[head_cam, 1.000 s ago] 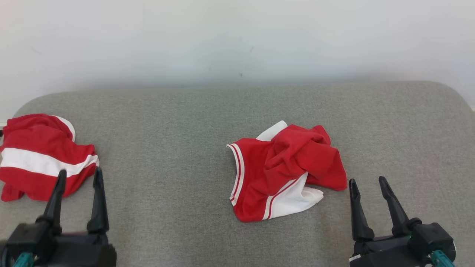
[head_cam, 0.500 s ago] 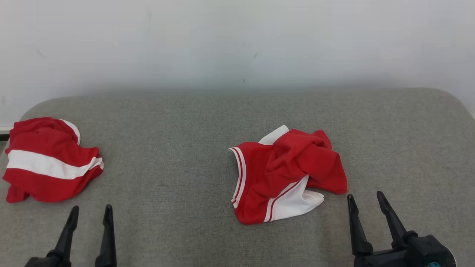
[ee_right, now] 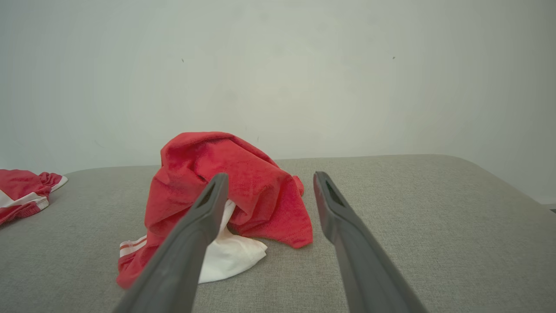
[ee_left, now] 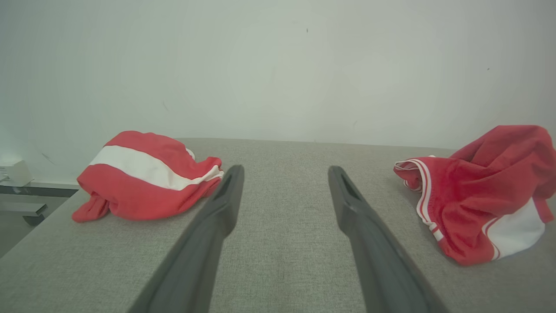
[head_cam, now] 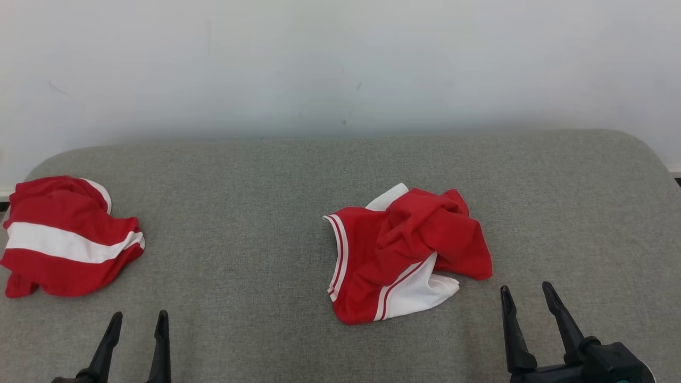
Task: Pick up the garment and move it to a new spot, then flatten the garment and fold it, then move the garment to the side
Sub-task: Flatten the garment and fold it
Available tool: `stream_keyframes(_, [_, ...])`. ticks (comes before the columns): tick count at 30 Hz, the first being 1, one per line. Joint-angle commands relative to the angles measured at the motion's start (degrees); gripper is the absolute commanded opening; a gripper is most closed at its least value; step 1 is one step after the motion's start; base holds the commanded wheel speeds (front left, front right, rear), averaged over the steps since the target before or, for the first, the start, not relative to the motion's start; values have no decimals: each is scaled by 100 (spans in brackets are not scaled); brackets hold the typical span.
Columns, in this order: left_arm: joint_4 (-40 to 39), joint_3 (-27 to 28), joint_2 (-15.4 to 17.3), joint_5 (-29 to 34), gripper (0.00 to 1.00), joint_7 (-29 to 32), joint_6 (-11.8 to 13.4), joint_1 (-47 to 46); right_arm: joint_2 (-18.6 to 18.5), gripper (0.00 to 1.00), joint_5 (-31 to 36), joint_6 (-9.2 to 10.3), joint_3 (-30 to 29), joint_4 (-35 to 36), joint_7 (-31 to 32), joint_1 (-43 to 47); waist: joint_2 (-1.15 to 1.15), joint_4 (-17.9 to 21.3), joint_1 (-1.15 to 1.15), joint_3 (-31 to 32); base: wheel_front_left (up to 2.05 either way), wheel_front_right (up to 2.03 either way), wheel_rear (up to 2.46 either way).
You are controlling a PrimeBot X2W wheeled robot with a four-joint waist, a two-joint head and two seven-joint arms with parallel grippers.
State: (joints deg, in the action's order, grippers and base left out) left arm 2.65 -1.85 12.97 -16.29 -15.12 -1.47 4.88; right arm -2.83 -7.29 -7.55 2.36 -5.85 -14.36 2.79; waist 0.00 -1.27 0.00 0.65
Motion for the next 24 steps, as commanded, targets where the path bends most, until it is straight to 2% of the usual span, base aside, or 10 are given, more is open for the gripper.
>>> stream_keyframes(1, [30,16,-22,49,100,-5,-1,-3,-10,100,0,12,-11,-9,4,49,0,2,0,4,0,0,0])
stream_keyframes(16, [111,51,-96,104,100,-6,-30,-94,-10,100,-37,12,-9,-36,16,37,0,45,0,-5,0,0,0])
stream_keyframes(24, [333,-263,-113,168,100,40,-208,-705,-10,100,-93,12,54,-110,-14,-80,0,231,0,-174,0,0,0])
